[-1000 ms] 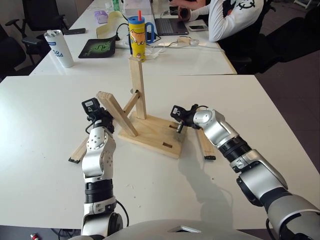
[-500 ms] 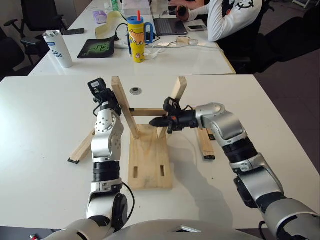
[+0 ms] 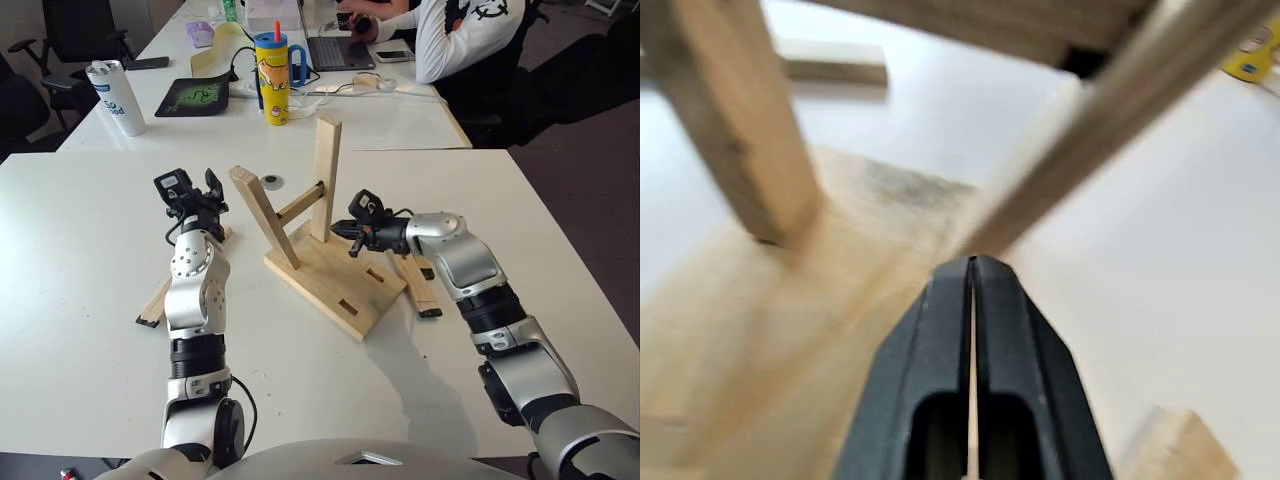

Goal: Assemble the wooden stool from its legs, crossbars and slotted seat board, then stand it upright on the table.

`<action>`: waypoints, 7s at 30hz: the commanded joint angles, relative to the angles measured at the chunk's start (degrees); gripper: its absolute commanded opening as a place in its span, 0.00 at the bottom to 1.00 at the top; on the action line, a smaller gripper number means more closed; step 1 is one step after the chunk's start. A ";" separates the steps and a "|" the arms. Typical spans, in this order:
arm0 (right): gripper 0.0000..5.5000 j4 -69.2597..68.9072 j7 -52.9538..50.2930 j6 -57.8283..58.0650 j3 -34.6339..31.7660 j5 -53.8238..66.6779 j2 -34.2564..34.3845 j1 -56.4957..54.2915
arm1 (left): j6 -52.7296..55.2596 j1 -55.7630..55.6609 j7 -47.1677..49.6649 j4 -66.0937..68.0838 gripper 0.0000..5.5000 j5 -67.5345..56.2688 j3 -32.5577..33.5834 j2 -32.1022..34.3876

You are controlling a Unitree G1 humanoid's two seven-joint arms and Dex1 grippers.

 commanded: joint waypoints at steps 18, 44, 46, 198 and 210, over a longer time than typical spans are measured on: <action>0.00 -11.48 17.04 -1.72 10.00 -9.99 -7.30 5.62 | 0.63 -1.24 -0.41 1.69 0.51 0.05 -4.01 -3.46; 0.00 -6.38 13.07 2.24 -14.06 8.57 -6.97 5.18 | -1.03 5.75 -6.38 0.04 0.51 -0.99 3.13 7.32; 0.00 -1.07 6.69 -1.78 -18.46 9.07 -5.44 4.68 | 0.07 7.98 -7.98 -1.21 0.51 -1.49 4.40 9.47; 0.43 -7.08 -32.82 -28.54 -20.42 2.75 12.46 28.15 | -11.06 20.03 -43.09 5.01 0.08 -20.06 7.70 29.58; 0.43 -6.63 -33.07 -28.16 -21.19 3.28 12.58 27.60 | -15.59 11.68 -54.10 20.21 0.08 -16.49 5.26 33.12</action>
